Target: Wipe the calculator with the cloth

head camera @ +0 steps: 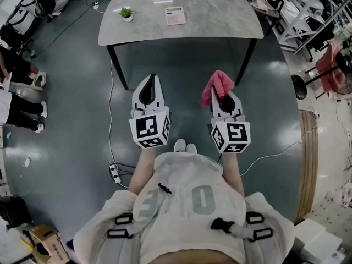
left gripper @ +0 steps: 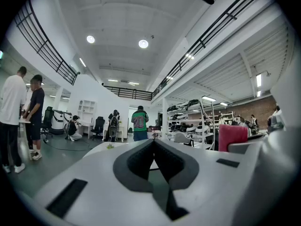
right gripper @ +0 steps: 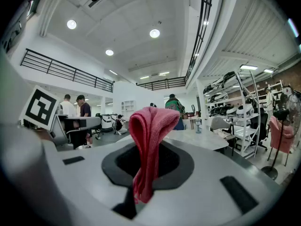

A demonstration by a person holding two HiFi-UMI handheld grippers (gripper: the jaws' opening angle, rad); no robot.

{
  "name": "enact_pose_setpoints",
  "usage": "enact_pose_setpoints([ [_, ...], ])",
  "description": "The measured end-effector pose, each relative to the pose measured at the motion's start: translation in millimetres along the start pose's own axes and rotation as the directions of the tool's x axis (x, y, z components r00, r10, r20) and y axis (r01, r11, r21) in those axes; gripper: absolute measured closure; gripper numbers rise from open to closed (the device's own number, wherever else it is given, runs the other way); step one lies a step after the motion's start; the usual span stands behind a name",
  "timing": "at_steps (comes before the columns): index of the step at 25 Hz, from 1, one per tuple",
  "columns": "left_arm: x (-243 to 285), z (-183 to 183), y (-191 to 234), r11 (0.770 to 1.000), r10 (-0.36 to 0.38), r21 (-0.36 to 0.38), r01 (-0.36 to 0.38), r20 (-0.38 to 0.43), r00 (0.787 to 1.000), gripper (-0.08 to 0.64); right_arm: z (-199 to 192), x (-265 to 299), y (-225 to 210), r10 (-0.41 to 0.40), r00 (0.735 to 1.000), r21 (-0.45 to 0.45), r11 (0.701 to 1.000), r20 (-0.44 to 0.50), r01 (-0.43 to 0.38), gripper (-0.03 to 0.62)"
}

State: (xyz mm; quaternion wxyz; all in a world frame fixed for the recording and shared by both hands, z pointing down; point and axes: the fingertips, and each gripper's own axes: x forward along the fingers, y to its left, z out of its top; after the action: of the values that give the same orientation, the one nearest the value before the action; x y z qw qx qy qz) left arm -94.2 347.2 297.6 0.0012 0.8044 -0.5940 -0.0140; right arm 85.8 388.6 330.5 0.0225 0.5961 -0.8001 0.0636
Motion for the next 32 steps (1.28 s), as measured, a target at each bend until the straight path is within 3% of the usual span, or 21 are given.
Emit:
enact_pose_setpoints([
  [9, 5.1, 3.1, 2.2, 1.000, 0.000, -0.013, 0.000, 0.002, 1.000, 0.540, 5.0, 6.9, -0.2, 0.014, 1.000, -0.019, 1.000, -0.008, -0.014, 0.543],
  [15, 8.2, 2.8, 15.3, 1.000, 0.006, -0.014, -0.006, 0.018, 1.000, 0.540, 1.9, 22.2, 9.2, 0.012, 1.000, -0.098, 0.995, -0.010, -0.013, 0.543],
  [24, 18.0, -6.1, 49.4, 1.000, 0.009, -0.030, -0.008, 0.023, 1.000, 0.540, -9.8, 41.6, 20.5, -0.001, 1.000, -0.062, 0.998, -0.020, 0.000, 0.543],
  [32, 58.5, -10.4, 53.8, 0.999, 0.009, -0.036, -0.007, 0.034, 0.999, 0.540, -6.9, 68.9, -11.9, -0.027, 1.000, -0.060, 0.998, -0.006, 0.027, 0.541],
])
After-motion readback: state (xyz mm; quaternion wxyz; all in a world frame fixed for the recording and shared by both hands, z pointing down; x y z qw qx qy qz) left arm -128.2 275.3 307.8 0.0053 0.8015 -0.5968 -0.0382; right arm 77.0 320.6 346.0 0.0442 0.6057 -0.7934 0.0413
